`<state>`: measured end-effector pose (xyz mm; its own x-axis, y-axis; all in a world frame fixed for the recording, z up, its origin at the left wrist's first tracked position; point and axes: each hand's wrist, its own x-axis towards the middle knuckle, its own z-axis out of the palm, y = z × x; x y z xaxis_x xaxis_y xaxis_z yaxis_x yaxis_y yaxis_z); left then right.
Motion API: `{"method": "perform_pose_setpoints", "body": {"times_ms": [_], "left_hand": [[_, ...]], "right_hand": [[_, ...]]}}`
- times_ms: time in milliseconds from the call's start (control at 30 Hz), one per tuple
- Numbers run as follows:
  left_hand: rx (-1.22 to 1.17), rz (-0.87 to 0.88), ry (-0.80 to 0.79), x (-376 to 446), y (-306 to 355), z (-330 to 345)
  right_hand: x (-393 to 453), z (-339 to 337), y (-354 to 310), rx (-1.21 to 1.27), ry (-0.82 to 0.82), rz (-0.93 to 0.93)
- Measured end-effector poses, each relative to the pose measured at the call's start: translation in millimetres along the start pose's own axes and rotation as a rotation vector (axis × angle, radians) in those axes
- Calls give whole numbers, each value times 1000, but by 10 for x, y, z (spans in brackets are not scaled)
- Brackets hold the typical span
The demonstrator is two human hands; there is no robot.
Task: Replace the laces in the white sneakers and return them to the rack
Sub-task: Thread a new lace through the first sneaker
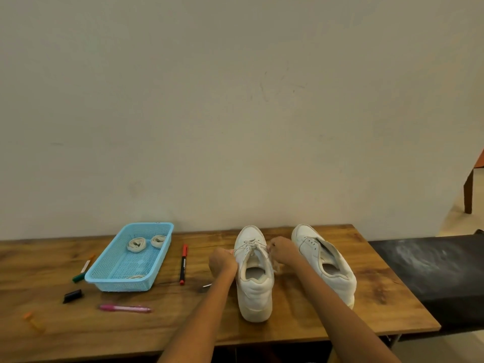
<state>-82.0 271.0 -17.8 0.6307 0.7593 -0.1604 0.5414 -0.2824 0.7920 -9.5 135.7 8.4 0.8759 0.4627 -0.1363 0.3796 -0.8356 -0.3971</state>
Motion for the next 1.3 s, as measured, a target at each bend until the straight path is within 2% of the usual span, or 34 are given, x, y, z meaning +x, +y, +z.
{"method": "perform_pose_setpoints", "body": {"times_ms": [200,267,367,467,533,600,733,833,933,1033,1133,1300], "left_hand": [[-1,-22,15,23,-38,51],[-59,44,92,4,-8,12],[-125,234,197,-61,53,-74],[-128,350,75,-137,91,-97],[-18,395,-62,-191,105,-95],[150,462,-111,-244,127,-120],[359,603,-50,-307,128,-170],[427,682,-21,-323,103,-145],[379,665,24,-309,58,-84],[216,556,88,-309,-16,-44],[80,413,111,-309,-59,-30],[-2,358,85,-327,-63,-17]], "right_hand": [[-61,38,13,36,13,74],[-100,-53,25,-9,-8,111],[-150,-164,62,-69,-9,132],[-178,-195,62,-88,53,119],[-187,-204,30,-107,102,88],[-188,-246,-51,-141,153,42],[-160,-380,-312,-191,138,1],[-154,-271,-475,-161,154,-25],[-230,52,-561,-223,163,-33],[-251,291,-551,-166,184,-39],[-266,295,-552,-77,206,-35],[-313,252,-525,35,320,-11]]}}
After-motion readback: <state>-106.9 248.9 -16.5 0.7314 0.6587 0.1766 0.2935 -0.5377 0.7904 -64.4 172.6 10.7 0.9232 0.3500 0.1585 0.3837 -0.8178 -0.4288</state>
